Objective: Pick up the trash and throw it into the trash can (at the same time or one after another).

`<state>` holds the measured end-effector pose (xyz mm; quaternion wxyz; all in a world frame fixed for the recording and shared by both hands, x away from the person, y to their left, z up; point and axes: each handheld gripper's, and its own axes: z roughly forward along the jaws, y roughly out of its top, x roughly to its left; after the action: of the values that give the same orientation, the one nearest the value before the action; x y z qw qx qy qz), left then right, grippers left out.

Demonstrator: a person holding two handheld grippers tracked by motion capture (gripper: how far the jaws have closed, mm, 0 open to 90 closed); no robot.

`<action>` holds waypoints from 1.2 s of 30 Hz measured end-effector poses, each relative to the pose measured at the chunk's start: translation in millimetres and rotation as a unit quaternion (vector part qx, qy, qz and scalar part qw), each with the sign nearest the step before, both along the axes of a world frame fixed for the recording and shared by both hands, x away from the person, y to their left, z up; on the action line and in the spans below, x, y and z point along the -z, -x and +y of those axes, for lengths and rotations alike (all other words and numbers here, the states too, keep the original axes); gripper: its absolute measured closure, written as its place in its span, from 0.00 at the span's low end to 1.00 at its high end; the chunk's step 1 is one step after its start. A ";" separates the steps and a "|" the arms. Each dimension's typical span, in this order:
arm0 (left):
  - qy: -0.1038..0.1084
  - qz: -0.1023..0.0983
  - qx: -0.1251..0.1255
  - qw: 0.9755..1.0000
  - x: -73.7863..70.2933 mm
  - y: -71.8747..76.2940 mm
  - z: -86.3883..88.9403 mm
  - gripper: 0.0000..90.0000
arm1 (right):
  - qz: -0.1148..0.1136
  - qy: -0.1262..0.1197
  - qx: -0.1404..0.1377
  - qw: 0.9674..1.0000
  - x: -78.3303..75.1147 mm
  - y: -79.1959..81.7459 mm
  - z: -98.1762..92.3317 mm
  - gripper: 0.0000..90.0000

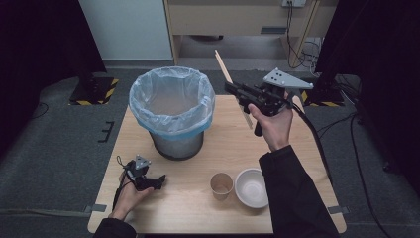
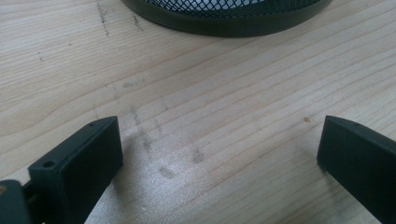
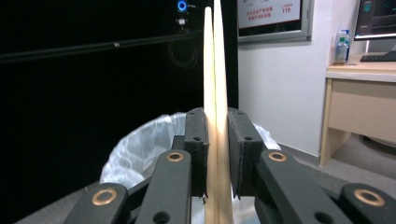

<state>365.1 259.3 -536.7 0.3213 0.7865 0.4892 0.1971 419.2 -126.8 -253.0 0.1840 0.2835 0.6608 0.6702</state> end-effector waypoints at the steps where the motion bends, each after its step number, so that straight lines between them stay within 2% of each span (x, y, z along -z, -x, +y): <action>1: 0.000 0.000 0.000 1.000 0.1 0.0 -0.1 0.00 | -0.001 0.000 0.001 1.000 -1.5 -1.7 2.2 0.89; 21: 0.000 0.000 0.000 1.000 0.0 -0.1 0.0 0.00 | -0.007 -0.017 -0.019 1.000 -17.8 -37.3 59.7 0.89; 28: 0.000 -0.001 0.000 1.000 0.1 -0.1 0.0 0.00 | -0.012 -0.035 -0.021 0.999 -25.6 -49.0 73.1 0.89; 36: 0.000 0.000 0.000 1.000 0.0 -0.1 0.0 0.00 | -0.007 -0.057 -0.030 0.998 -26.7 -63.1 91.5 0.89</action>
<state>365.2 259.3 -536.7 0.3215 0.7864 0.4891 0.1975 482.3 -35.3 -226.3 0.1521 0.2687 0.6280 0.7143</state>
